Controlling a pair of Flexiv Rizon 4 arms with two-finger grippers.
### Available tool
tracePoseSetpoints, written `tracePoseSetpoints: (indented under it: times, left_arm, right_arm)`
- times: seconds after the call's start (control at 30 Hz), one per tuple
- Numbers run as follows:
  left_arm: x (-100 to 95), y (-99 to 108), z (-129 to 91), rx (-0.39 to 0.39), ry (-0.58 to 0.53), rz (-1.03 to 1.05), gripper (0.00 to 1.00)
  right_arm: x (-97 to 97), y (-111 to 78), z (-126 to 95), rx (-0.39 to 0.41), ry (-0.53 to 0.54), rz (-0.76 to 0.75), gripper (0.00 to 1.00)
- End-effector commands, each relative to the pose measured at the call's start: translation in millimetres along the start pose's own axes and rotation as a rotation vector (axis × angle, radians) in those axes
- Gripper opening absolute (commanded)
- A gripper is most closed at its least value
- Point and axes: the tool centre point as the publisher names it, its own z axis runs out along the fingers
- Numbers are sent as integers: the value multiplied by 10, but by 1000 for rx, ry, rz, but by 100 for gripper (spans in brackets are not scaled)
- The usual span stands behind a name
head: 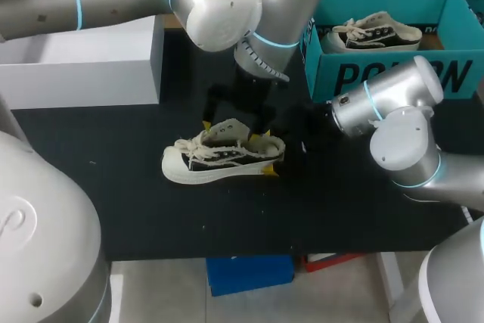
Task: Take the shoe out of the shoebox, open the shoe tongue, remove and reinsert the insole, then place the shoe into the shoebox
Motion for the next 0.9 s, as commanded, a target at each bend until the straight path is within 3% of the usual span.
tracePoseSetpoints:
  times: [0.03, 0.67, 0.8, 0.9]
  left_arm:
    - [77, -27, 50, -5, -18, 5, 100]
    - [143, 36, 151, -11, -57, 25, 100]
    - [160, 93, 131, -9, -61, 22, 90]
    - [181, 123, 142, -8, -67, 19, 62]
  right_arm:
    - [-31, -9, 35, 1, -1, 1, 0]
    - [-31, -9, 35, 1, -1, 1, 0]
    - [-31, -9, 35, 1, -1, 1, 0]
    - [-31, -9, 35, 1, -1, 1, 0]
